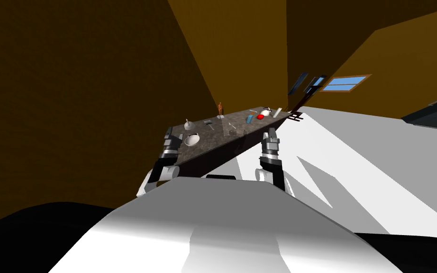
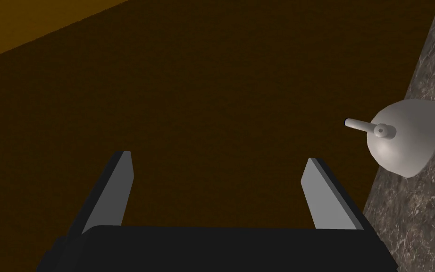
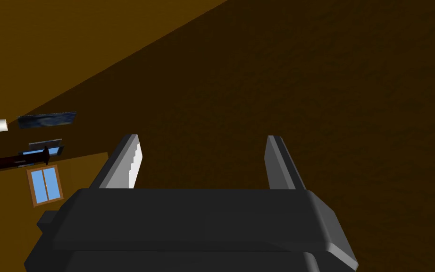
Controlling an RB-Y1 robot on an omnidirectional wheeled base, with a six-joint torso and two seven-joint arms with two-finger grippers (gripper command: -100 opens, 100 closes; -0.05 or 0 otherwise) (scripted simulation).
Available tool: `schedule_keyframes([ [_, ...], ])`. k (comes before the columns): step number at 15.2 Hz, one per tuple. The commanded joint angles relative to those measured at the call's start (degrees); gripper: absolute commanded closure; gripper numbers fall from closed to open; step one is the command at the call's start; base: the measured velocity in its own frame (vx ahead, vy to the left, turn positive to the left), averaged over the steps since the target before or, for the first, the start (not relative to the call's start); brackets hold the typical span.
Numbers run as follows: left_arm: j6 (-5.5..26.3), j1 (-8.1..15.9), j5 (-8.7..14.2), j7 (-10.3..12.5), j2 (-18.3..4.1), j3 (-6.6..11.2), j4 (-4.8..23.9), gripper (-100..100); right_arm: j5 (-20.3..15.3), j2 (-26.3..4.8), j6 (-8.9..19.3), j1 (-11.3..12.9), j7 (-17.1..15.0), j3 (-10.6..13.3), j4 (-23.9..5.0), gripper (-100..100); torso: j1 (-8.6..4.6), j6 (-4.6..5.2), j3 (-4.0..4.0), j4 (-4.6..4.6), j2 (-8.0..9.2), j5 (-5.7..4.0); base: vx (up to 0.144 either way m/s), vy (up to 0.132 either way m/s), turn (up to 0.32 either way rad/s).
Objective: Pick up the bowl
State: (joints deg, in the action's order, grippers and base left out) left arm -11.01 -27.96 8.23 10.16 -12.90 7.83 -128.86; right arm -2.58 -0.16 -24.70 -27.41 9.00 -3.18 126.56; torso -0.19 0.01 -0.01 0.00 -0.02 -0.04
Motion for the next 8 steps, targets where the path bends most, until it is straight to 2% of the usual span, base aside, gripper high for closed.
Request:
schedule_keyframes([
  [1,2.1,0.7,0.3,0.2,-0.7,0.63,0.4,-100,0.0,0.0,0.0,0.0,0.0,0.0,0.0,0,0.00,0.00,0.00,0.00,0.00,0.00,0.004,-0.031,-0.007],
  [2,3.8,1.2,0.9,0.2,-1.9,1.51,1.1,-100,0.0,0.0,0.0,0.0,0.0,0.0,0.0,0,0.04,-0.01,0.00,0.00,0.00,0.01,0.007,-0.038,-0.049],
  [4,5.0,1.2,0.9,0.2,-1.9,1.51,1.1,-100,0.0,0.0,0.0,0.0,0.0,0.0,0.0,0,0.03,0.00,-0.01,0.00,-0.01,0.01,0.004,-0.035,-0.033],
  [5,6.9,1.8,1.4,0.3,-2.9,2.44,1.8,-100,0.0,0.0,0.0,0.0,0.0,0.0,0.0,0,0.06,-0.01,0.00,0.00,0.00,0.01,0.002,-0.037,-0.048],
  [6,7.9,1.8,1.4,0.3,-2.9,2.44,1.8,-100,0.0,0.0,0.0,0.0,0.0,0.0,0.0,0,0.05,0.00,0.00,0.00,0.00,0.01,0.002,-0.038,-0.056],
  [7,8.1,1.8,1.4,0.3,-2.9,2.44,1.8,-100,0.0,0.0,0.0,0.0,0.0,0.0,0.0,0,0.05,0.00,0.00,0.00,0.00,0.01,0.000,-0.027,-0.021],
  [8,9.9,2.3,2.0,0.4,-4.0,3.42,2.6,-100,0.0,0.0,0.0,0.0,0.0,0.0,0.0,0,0.07,-0.01,0.01,0.00,0.01,0.01,0.003,-0.036,-0.048],
])
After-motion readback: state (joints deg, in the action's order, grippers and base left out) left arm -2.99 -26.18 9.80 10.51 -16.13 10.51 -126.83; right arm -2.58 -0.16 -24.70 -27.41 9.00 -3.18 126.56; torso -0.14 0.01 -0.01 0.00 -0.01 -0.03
